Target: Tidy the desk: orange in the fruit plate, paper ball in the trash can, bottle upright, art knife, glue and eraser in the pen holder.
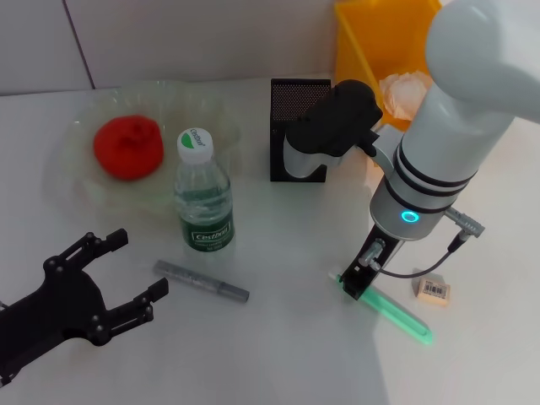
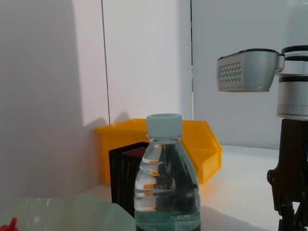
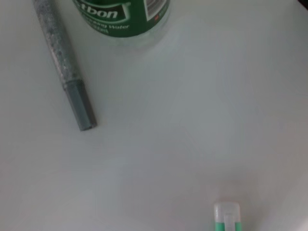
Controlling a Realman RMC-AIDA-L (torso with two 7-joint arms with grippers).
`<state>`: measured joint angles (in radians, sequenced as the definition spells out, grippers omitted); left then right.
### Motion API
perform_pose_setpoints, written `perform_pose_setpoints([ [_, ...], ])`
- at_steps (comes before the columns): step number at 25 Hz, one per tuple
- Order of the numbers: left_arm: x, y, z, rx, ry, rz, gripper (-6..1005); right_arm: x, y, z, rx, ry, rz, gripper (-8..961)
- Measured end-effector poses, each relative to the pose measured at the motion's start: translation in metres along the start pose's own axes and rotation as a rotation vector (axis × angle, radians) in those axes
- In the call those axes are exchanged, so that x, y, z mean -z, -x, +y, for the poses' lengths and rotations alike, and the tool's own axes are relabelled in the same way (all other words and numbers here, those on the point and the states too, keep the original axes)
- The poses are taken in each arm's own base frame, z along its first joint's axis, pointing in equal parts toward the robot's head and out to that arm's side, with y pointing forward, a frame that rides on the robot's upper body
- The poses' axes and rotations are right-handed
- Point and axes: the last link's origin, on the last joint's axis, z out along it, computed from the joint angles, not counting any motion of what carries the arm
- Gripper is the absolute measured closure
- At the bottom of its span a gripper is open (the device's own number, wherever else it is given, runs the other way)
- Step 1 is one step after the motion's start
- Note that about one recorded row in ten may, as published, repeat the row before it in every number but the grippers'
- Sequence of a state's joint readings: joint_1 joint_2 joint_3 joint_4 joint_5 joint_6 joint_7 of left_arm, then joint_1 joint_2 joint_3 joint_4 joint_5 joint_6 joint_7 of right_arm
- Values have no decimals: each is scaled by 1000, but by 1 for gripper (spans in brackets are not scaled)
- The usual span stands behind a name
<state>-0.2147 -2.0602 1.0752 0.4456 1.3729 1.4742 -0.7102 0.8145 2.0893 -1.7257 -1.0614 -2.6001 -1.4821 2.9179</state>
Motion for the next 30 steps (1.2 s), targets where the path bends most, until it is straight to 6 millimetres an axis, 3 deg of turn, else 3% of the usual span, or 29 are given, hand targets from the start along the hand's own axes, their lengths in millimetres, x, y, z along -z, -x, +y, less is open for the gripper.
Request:
perform_pose_setpoints([
  [15,0,-1,-1,-2,0,1,131,8,4,0,9,-3,-32,771],
  [30,0,-1,-2,-5,-4,2,131,70,14,-22,-30,-96,-255,752],
])
